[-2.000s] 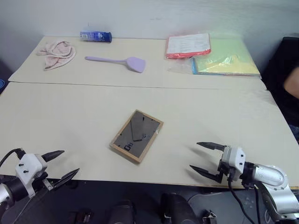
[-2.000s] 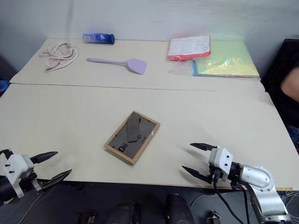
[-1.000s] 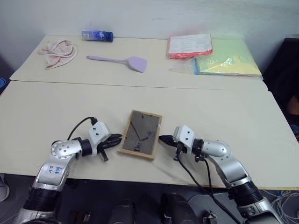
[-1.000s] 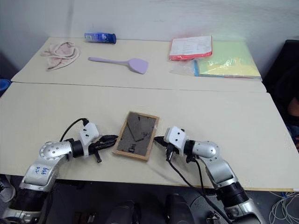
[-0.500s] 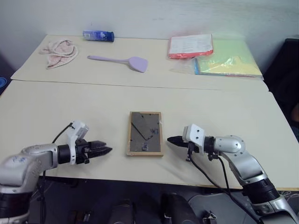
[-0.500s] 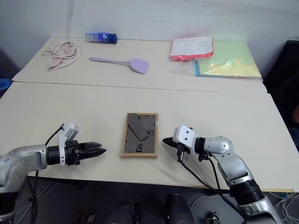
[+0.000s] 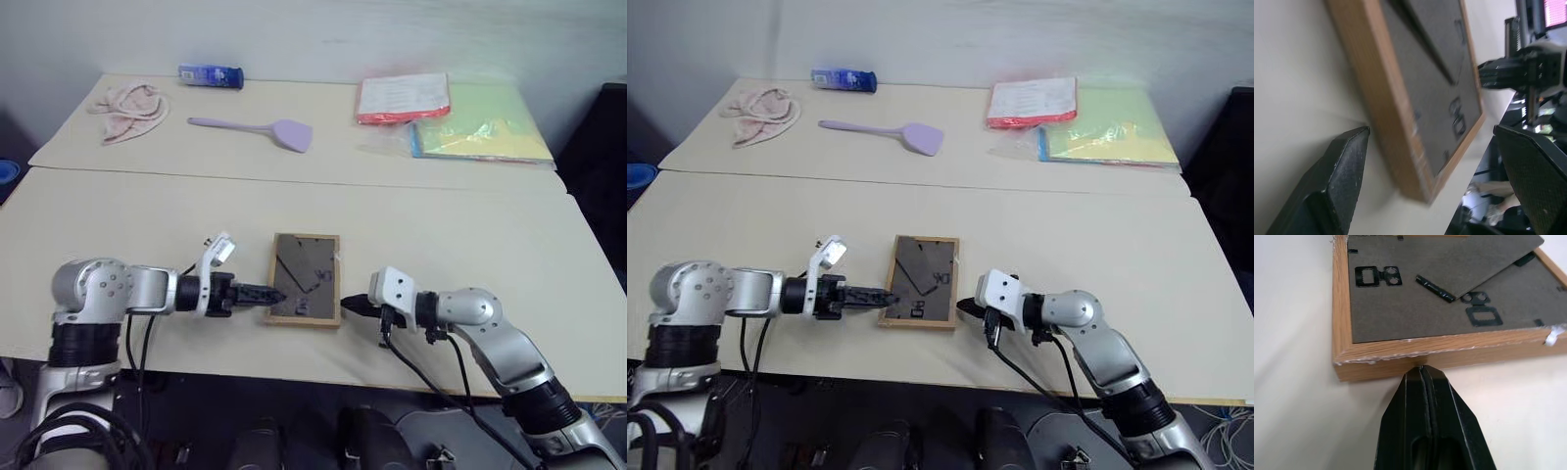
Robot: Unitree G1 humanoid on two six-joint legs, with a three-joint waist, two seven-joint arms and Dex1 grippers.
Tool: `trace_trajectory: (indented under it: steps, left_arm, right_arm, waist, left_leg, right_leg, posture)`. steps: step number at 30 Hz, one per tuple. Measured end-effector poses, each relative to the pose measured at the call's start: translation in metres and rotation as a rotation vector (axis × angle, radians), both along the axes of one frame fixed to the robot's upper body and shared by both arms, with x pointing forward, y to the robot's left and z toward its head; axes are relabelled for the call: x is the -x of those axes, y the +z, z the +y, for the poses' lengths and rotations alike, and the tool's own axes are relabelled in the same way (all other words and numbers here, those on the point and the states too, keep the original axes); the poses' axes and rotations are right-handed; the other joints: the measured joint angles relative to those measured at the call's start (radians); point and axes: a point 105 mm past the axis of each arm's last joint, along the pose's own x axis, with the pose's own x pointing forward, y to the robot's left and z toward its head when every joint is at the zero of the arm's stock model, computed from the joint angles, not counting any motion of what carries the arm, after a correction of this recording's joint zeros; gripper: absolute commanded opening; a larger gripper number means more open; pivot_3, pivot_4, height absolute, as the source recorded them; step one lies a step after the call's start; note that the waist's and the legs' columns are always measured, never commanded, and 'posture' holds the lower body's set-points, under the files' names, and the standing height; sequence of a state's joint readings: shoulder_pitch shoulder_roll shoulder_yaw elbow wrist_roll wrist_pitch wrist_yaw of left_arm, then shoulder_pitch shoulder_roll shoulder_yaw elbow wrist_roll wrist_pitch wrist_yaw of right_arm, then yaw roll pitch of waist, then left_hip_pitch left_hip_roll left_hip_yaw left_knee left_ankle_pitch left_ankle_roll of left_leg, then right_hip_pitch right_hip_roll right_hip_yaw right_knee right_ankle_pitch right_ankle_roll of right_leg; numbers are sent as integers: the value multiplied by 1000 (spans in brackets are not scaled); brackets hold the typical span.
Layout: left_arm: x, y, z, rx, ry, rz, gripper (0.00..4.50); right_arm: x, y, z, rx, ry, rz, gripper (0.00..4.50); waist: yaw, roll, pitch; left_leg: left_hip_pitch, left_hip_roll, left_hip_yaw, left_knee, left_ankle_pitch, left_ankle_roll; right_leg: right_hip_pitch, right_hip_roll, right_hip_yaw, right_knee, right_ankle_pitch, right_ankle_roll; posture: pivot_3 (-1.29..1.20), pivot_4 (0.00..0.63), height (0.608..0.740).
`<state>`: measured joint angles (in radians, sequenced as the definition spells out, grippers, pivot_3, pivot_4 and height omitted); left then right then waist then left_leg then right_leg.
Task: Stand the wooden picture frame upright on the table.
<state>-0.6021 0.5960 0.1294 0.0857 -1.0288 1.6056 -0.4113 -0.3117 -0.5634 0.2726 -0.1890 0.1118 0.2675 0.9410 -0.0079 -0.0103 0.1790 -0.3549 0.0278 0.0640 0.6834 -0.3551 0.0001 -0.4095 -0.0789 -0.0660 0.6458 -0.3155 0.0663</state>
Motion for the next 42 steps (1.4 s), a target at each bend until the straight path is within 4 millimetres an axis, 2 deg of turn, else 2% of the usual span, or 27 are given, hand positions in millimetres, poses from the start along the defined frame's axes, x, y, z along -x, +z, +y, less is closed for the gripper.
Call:
trace_trajectory:
  steps: [3, 4, 7, 11, 13, 14, 15, 20, 23, 26, 31, 35, 37, 42]
  left_arm:
    - [-4, 1, -6, 27, 5, 28, 4293]
    - [-6, 1, -9, 39, 8, 40, 4110]
    - [-8, -2, -14, 58, 21, 70, 3426]
    - [-8, -7, -13, 65, 45, 106, 2194]
    - [-7, -3, -13, 125, 53, 105, 1611]
    - [-6, -1, -13, 152, 56, 100, 1375]
    - [-6, -1, -13, 158, 62, 90, 1283]
    - [1, 3, -11, 151, 82, -91, 1282]
    - [2, 10, -14, 115, 50, -236, 1282]
    - [2, 11, -16, 113, 30, -295, 1282]
    - [2, 11, -18, 107, 14, -334, 1282]
    - [2, 12, -18, 113, 18, -332, 1282]
    - [2, 13, -18, 125, 30, -316, 1282]
    - [1, 15, -16, 167, 52, -245, 1282]
  right_arm:
    - [-2, 2, 1, 8, -2, -15, 1]
    - [-3, 3, 1, 8, -1, -19, 1]
    - [-4, 5, 4, 0, 4, -26, 1]
    - [-4, 4, 3, 1, 0, -23, 1]
    - [-3, 4, 0, -22, -12, -3, 1]
    - [-3, 7, -1, -59, -15, 18, 374]
    - [-2, 10, -2, -85, -14, 28, 514]
    - [-7, 44, -9, -291, -11, 95, 2276]
    - [-14, 70, 6, -397, 12, 161, 3341]
    - [-24, 78, 21, -425, 9, 190, 4385]
    - [-31, 79, 40, -416, 43, 195, 4450]
    - [-25, 81, 48, -429, 100, 223, 4450]
    - [-16, 81, 48, -424, 143, 237, 4450]
    - [0, 76, 31, -372, 205, 213, 4450]
  waist:
    - [8, 0, 0]
    - [9, 0, 0]
    - [8, 0, 0]
    - [5, 0, 0]
    - [5, 0, 0]
    - [5, 0, 0]
    - [4, 0, 0]
    - [-5, 0, 0]
    - [-12, 0, 0]
    - [-16, 0, 0]
    - [-15, 0, 0]
    - [-16, 0, 0]
    - [-14, 0, 0]
    - [-16, -1, 0]
  left_leg:
    - [0, 0, 0, 0, 0, 0]
    - [0, -1, 0, 0, 0, 0]
    - [0, -1, 0, 0, 0, 0]
    - [-1, 0, 0, 0, 0, 0]
    - [-1, 0, 0, 0, 0, -1]
    - [-1, 0, 0, 0, 1, -1]
    - [-1, 0, 0, 1, 1, -1]
    - [0, 1, 0, 0, 1, -3]
    - [1, 1, 1, 0, 2, -4]
    - [1, 1, 1, -1, 2, -4]
    - [0, 1, 0, -1, 2, -2]
    - [0, 1, 0, -1, 1, -2]
    - [-1, 1, 0, -1, 1, -1]
    - [-2, 1, 0, -1, 1, 0]
  right_leg:
    - [0, 0, 0, 0, 0, 0]
    - [0, 0, 0, 0, 0, 0]
    - [0, 0, 0, 0, 0, 0]
    - [0, 1, -1, -1, 0, 0]
    - [0, 1, -1, 0, 0, 0]
    - [0, 1, -1, -1, 0, 0]
    - [0, 1, -1, -1, 0, 0]
    - [0, 2, 0, -1, 0, 0]
    - [0, 2, 0, -1, 0, -1]
    - [-1, 2, 0, -2, 0, -1]
    - [-1, 1, 0, -1, 0, 0]
    - [-1, 1, 0, 0, 0, 0]
    - [-1, 1, 0, 0, 0, 0]
    - [-2, 1, 0, -1, 0, 0]
  posture:
    - [0, 150, 740]
    - [0, 150, 740]
    - [0, 150, 740]
    - [0, 150, 740]
    - [0, 150, 740]
    - [0, 150, 740]
    - [0, 150, 740]
    - [0, 150, 740]
    - [0, 150, 740]
    - [0, 150, 740]
    - [0, 150, 740]
    - [0, 150, 740]
    - [0, 150, 740]
    - [0, 150, 740]
